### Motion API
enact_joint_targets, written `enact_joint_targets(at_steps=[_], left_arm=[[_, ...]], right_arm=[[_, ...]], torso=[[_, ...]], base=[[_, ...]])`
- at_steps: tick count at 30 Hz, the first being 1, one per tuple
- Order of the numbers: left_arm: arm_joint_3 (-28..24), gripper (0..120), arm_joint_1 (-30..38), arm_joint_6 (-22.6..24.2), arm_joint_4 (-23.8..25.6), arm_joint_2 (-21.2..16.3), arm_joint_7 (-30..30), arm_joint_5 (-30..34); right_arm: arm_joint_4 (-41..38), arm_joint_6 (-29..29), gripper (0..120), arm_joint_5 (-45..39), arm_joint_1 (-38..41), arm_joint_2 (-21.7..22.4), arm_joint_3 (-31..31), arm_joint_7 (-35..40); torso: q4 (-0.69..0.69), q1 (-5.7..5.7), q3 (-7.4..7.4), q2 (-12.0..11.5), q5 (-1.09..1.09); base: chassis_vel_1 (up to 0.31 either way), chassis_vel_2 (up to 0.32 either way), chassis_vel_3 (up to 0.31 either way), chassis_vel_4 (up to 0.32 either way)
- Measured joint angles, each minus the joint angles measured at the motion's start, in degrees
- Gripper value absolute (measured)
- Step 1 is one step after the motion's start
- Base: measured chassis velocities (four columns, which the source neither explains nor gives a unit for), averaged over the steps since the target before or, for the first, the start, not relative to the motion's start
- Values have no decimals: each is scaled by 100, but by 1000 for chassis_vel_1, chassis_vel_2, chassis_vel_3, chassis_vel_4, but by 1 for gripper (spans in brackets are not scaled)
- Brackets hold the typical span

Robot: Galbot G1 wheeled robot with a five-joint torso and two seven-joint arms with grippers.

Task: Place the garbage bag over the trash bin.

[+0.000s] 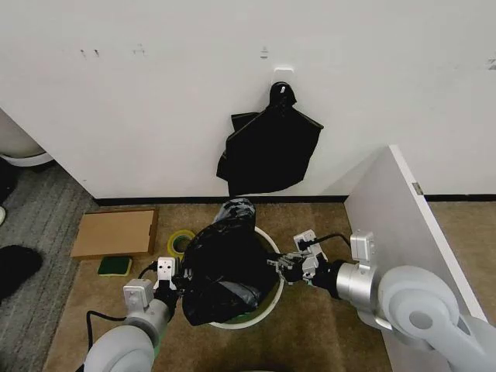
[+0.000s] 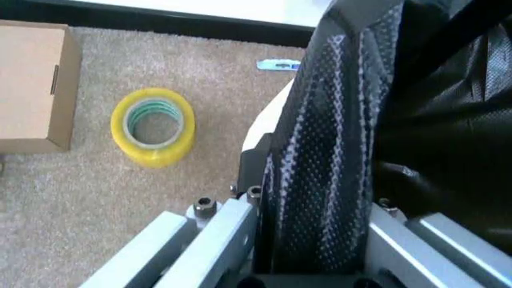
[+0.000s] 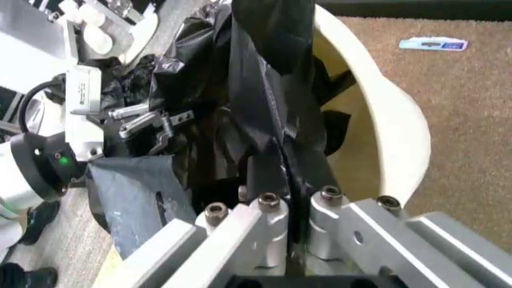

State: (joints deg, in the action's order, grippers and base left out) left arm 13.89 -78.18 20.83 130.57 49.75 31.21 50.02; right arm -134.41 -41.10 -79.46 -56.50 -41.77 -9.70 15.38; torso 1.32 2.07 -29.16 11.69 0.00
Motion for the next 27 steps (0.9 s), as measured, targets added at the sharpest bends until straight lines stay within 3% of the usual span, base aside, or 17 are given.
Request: enact_joint_targets(at_steps=[13, 27], left_arm=[[104, 0, -52, -71, 43, 7, -47, 28], [321, 0, -75, -182, 29, 3, -83, 319]], right_arm=[[149, 256, 0, -393, -61, -145, -332, 631], [508, -20, 0, -596, -339, -76, -1074, 718]], torso=[[0, 0, 0, 0, 0], [0, 0, -1, 0, 0]], base=[[0, 0, 0, 0], [0, 0, 0, 0]])
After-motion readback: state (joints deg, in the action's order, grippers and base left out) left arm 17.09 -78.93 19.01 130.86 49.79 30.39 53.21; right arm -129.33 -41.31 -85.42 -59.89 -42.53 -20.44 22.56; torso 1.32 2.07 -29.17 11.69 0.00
